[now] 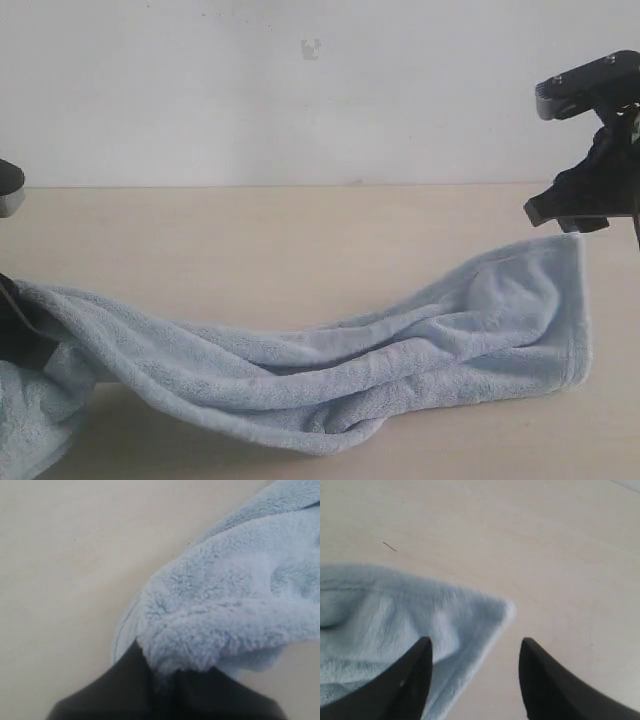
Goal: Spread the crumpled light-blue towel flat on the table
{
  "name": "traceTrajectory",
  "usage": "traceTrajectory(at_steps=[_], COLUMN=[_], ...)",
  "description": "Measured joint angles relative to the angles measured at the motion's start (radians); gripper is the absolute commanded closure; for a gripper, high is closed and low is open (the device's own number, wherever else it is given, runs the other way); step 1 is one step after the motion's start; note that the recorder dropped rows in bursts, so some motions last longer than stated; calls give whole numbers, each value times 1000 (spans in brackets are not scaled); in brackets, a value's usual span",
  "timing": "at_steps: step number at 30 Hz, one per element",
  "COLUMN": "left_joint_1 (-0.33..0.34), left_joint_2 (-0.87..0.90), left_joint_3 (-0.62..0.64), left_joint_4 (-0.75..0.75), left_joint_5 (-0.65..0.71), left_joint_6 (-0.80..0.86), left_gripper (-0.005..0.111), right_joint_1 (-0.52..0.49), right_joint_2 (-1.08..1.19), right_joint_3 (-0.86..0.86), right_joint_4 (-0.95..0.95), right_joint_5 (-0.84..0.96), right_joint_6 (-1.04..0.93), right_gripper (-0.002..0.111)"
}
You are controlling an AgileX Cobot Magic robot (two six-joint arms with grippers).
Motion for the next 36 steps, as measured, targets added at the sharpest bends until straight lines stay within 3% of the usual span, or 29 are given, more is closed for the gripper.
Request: traceTrajectory(at_steps=[5,8,11,14,16,19,23,30,32,35,36], left_joint_1=[0,0,0,0,0,0,0,0,0,0,0], left_joint_2=[0,0,0,0,0,0,0,0,0,0,0], left_joint_3=[0,0,0,0,0,0,0,0,0,0,0], left_joint_4=[0,0,0,0,-2,-9,-10,-10,-10,-10,-10], left_joint_5=[-5,-5,-8,-13,-16,-18,-18,-19,-22,-24,-24], left_joint_6=[0,0,0,0,0,0,0,0,0,0,0], left_gripper=[103,103,103,103,103,103,103,103,103,103,103], right_joint_1=[0,10,80,212,320,462,580,611,611,611,611], right_joint_2=[2,-20,-42,-37,-12,51,162,330,354,371,370], right_joint_3=[1,1,1,1,1,20,69,89,89,89,89], right_joint_4=[19,177,431,694,770,776,731,650,631,592,574], right_joint_5=[-30,-57,-54,-2,29,36,-25,-152,-165,-181,-183], right_joint_6=[71,32,-278,-622,-780,-878,-914,-857,-848,-837,-831], right_gripper=[56,56,56,56,56,56,56,56,68,108,107])
